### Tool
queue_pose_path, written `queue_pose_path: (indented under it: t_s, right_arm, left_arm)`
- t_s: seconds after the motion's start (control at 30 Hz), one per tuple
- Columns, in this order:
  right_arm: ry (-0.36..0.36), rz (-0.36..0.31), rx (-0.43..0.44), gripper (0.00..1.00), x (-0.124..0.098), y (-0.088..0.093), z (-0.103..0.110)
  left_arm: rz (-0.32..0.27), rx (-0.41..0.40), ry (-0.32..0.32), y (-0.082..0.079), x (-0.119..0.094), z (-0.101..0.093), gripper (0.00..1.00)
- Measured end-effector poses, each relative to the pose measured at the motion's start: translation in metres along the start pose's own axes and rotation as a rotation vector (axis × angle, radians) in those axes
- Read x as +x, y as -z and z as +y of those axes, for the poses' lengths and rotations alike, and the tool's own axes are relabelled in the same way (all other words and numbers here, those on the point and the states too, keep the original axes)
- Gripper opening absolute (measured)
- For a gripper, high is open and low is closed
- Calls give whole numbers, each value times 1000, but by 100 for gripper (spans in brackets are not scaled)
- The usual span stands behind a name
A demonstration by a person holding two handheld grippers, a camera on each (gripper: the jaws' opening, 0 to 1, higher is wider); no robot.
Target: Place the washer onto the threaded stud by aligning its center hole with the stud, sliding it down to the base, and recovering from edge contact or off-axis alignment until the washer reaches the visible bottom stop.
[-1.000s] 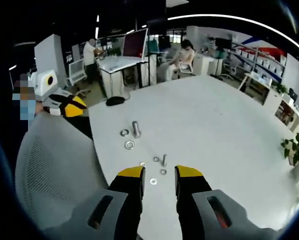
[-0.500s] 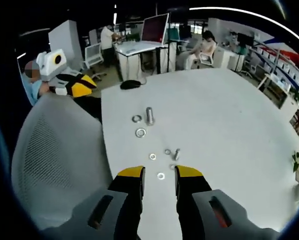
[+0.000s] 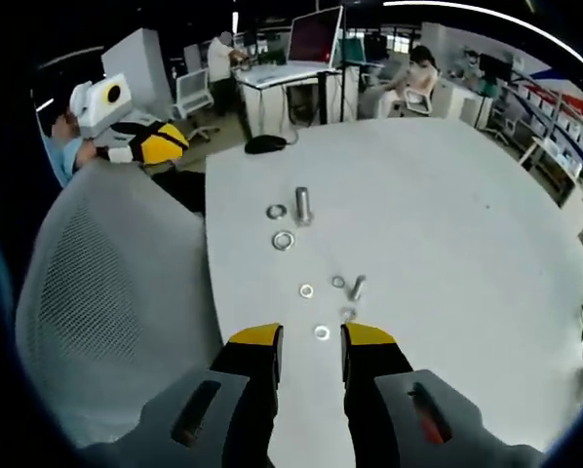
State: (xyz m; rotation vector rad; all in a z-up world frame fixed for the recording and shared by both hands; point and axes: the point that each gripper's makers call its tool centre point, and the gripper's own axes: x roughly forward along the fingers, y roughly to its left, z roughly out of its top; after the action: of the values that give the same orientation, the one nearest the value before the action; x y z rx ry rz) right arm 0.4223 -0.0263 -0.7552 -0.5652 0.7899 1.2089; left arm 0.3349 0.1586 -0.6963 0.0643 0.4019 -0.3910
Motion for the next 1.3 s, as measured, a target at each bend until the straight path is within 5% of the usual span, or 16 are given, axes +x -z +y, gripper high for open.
queue_pose_path:
  t_s: [0.73,0.87,1.3]
  right_arm:
    - [-36,70,16,26,18,15,8]
    - [-54,82,27,26,22,18,11]
    - [-76,117,43,26,36,25,6]
  left_arm:
    - [7,-25,-6,1,0,2,0]
    - [-30,-27,-46,-5,-1,10,15]
    - [-22,-46,-37,-4,0,9,11]
